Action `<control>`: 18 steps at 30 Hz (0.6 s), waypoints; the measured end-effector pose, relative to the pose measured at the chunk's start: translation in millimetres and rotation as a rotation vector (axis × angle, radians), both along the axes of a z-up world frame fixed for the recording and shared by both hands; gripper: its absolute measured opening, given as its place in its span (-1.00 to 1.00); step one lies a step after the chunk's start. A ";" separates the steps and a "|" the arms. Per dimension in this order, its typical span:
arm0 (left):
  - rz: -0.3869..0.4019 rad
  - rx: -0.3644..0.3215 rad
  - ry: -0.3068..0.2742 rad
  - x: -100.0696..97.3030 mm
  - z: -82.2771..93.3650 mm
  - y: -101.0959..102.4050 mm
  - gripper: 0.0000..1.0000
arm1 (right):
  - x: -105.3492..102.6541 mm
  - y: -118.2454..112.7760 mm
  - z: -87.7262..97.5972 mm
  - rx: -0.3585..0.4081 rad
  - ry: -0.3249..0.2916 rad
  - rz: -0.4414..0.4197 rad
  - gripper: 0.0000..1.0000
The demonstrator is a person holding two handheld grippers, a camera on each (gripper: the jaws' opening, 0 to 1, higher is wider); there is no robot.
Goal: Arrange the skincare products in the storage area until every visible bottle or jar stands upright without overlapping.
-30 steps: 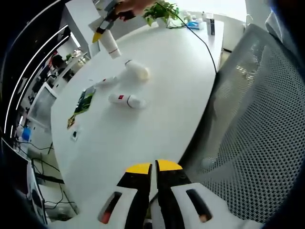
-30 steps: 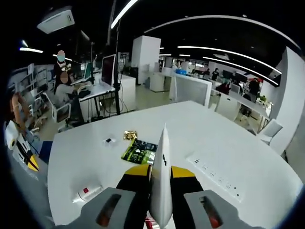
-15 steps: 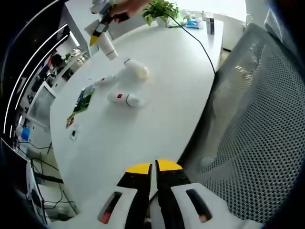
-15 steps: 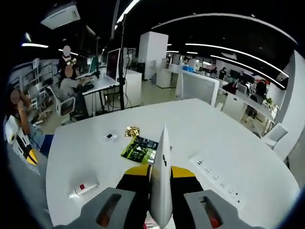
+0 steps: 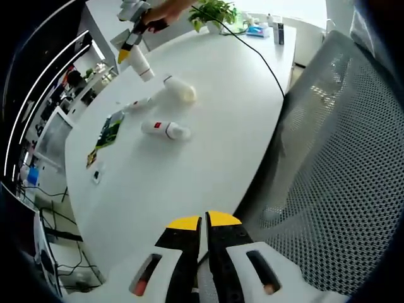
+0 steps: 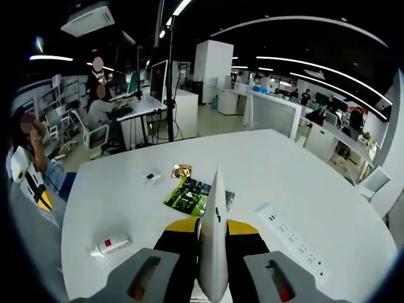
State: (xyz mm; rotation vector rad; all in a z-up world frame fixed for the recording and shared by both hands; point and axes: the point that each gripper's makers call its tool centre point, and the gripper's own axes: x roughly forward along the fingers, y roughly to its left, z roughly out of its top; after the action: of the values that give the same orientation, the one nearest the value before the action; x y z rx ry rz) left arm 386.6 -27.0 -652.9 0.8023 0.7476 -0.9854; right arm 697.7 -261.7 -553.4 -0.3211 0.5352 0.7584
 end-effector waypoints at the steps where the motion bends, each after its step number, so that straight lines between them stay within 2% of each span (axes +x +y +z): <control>1: 0.000 0.000 0.000 -0.1 0.0 0.0 -0.97 | 0.7 0.7 -1.4 -0.001 0.002 0.006 -0.85; 18: 0.000 0.012 0.022 -1.7 -3.7 1.9 -0.97 | 9.4 8.5 -22.2 -0.005 0.043 0.131 -0.87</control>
State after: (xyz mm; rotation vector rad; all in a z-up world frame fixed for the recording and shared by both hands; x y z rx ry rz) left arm 384.9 -25.1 -656.6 0.8035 0.7730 -0.9913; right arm 707.1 -253.2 -575.6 -0.3477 0.5603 0.8924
